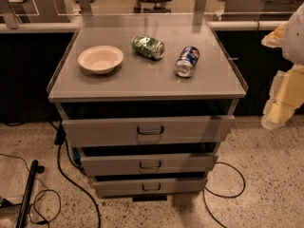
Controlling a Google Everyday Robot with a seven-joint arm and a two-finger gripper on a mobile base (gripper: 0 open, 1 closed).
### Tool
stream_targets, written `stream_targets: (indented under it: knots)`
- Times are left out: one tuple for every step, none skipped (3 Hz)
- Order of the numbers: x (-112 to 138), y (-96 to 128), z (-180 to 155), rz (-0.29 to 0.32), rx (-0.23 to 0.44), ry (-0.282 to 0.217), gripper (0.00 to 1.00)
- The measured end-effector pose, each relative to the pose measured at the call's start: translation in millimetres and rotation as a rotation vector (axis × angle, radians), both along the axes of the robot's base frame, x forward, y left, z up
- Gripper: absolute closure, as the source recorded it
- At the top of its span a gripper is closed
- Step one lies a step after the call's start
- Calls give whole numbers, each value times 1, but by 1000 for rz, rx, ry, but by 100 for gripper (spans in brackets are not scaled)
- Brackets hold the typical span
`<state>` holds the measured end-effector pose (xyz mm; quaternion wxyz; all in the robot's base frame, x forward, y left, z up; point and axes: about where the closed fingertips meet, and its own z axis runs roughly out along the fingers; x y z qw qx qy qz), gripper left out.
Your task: Open top drawer
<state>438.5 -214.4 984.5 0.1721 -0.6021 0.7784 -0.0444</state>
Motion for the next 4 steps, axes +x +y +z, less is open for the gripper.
stream_targets:
  knots:
    - [-1, 0, 2, 1, 3, -12, 0]
    - [-8, 9, -14, 40, 58, -8, 0]
    - [-17, 23, -48, 90, 172, 2, 0]
    - [-27, 32, -79, 121, 292, -21, 0]
